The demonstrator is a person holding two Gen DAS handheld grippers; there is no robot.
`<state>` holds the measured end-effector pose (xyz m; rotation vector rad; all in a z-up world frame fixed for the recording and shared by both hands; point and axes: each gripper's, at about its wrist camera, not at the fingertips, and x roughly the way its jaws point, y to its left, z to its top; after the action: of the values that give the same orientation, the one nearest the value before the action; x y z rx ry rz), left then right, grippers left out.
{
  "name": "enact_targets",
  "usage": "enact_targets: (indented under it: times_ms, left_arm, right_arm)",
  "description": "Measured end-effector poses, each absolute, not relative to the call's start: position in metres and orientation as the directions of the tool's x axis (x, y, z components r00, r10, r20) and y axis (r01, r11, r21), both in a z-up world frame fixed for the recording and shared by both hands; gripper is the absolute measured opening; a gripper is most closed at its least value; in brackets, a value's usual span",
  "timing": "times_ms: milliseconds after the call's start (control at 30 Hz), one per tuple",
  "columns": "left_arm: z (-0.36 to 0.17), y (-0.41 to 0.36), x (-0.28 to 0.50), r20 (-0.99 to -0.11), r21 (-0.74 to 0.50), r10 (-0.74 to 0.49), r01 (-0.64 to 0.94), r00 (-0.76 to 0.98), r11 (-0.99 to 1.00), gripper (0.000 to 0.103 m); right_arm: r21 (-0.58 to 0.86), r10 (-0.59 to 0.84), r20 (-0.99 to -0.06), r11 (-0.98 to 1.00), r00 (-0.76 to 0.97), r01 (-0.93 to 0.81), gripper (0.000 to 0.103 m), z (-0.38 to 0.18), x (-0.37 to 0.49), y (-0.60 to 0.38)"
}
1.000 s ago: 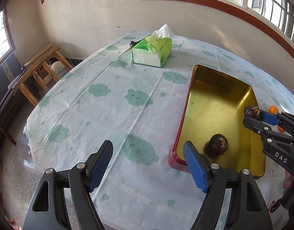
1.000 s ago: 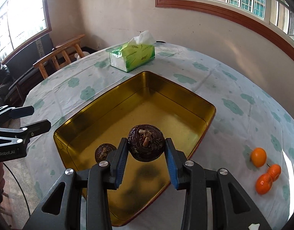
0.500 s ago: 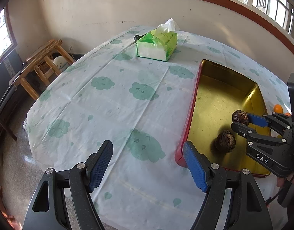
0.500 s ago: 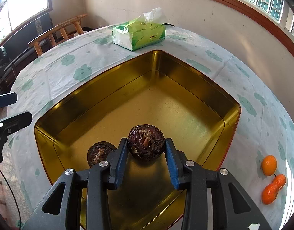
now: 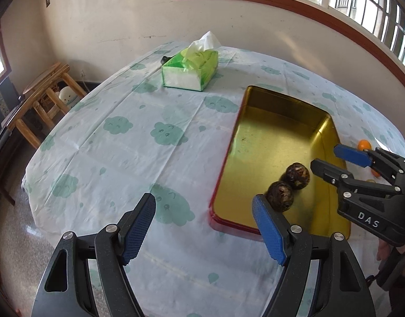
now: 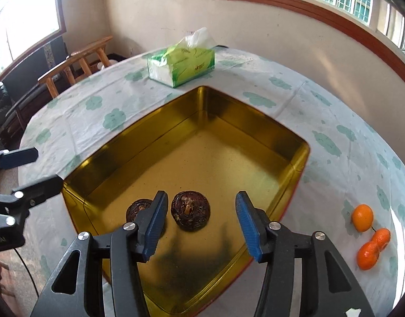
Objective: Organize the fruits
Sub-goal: 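Carry the right-held dark fruit into the gold tin and open the right tool, then grasp the small brown kiwi with the right tool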
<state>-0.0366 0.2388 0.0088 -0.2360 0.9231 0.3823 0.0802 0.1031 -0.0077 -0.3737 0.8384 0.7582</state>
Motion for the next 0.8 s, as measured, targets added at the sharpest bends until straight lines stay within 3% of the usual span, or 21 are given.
enact_targets:
  times_ms: [133,300,567,800]
  left_arm:
    - [0.015,0.211,-0.030,-0.803,-0.037,0.179,-0.346,0.569,0.937,0.076]
    - [0.018,0.173,-0.024,-0.800,-0.051,0.110,-0.250,0.590,0.967,0.076]
    - [0.019,0.119,-0.010,-0.805,-0.040,0.049,-0.136,0.591,0.990,0.076]
    - [0.013,0.077,0.001,-0.817,-0.030,0.008,-0.057,0.576,0.998,0.076]
  right_arm:
    - [0.029,0.473,-0.735,0.737,0.486,-0.675,0.051,0.017,0.069,0.052]
    - [0.011,0.380,-0.735,0.835,0.562,-0.550,0.049,0.020,0.065,-0.033]
    - [-0.020,0.213,-0.775,0.932,0.595,-0.361,0.045,-0.008,0.069,-0.151]
    - [-0.001,0.208,-0.811,0.934,0.547,-0.357,0.037,-0.045,0.077,-0.174]
